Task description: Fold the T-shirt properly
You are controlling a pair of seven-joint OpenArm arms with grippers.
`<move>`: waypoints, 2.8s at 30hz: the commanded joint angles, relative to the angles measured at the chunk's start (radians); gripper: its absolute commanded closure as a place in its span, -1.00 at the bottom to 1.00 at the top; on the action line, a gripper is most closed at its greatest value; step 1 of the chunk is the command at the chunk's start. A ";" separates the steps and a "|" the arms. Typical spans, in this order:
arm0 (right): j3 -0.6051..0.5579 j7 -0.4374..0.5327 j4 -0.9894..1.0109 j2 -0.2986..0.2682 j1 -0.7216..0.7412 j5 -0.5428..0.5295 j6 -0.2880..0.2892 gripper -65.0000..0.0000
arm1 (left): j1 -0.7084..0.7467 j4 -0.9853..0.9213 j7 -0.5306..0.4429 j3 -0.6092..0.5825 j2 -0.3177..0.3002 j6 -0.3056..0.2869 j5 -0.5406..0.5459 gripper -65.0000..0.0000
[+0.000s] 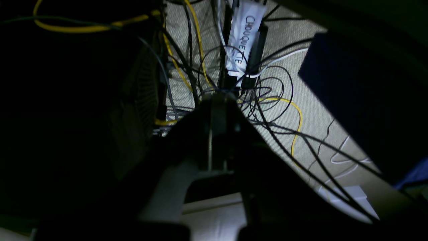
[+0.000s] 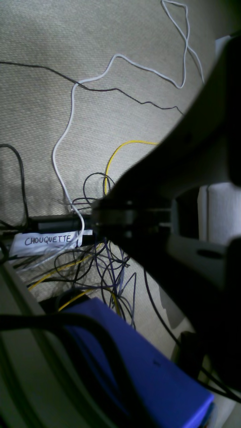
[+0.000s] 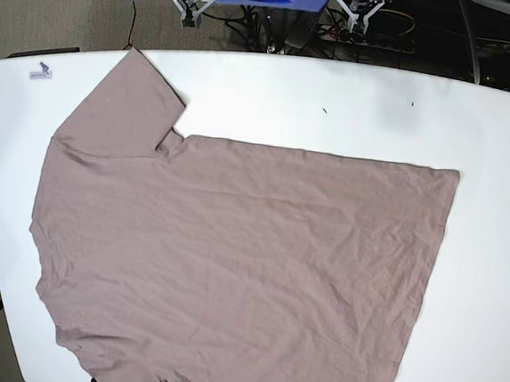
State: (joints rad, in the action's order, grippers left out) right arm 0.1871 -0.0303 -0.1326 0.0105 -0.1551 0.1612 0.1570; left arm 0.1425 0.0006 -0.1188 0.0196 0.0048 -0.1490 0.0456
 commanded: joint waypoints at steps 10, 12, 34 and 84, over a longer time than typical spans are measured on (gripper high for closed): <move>-0.005 -0.011 -0.033 -0.002 -0.036 0.001 0.008 1.00 | 0.052 0.017 0.014 -0.003 -0.007 0.021 0.002 0.95; -0.006 -0.008 -0.031 -0.001 -0.033 0.002 0.007 1.00 | 0.048 0.016 0.017 -0.002 -0.007 0.017 0.001 0.95; -0.007 -0.002 -0.023 -0.005 -0.024 0.004 0.008 1.00 | 0.046 0.011 0.038 0.005 -0.010 0.017 -0.006 0.96; 0.005 0.012 -0.057 -0.017 -0.080 0.009 0.021 1.00 | 0.205 0.244 0.125 0.024 -0.061 0.021 -0.023 0.82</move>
State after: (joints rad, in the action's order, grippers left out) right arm 0.1837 -0.0219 -0.1844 0.0025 -0.2089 0.1646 0.1734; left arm 0.2451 0.1242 0.0040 0.0357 -0.0257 -0.1268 0.0254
